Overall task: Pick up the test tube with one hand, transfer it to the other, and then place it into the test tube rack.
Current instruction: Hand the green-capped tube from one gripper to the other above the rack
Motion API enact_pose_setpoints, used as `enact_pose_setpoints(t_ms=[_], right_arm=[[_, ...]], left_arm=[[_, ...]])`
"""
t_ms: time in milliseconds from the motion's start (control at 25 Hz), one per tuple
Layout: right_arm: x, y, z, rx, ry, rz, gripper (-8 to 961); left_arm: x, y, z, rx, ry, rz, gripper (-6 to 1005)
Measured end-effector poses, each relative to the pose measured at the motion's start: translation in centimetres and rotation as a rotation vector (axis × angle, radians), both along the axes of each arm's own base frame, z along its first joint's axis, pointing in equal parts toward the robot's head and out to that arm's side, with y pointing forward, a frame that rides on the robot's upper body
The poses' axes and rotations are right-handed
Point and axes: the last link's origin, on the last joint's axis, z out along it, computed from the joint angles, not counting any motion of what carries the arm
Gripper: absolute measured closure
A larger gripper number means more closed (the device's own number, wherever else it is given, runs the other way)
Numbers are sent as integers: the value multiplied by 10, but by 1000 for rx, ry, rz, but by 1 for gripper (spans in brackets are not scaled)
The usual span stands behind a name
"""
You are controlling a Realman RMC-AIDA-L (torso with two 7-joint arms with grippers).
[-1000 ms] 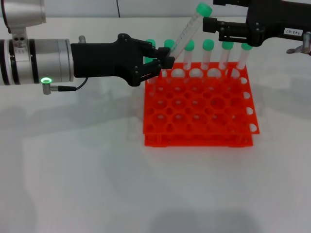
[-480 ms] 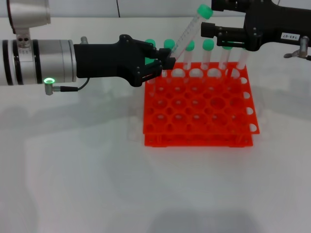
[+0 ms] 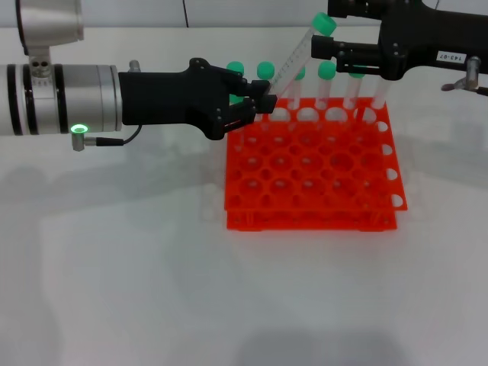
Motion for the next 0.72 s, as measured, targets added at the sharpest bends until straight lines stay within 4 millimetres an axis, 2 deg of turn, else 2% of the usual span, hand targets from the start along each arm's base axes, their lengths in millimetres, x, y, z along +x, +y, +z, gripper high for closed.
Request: enact_pose_setpoints(t_ms=[720], right_arm=[[-2, 2, 0, 1, -1, 7, 296]], left_arm=[[3, 2, 3, 5, -6, -12, 817]])
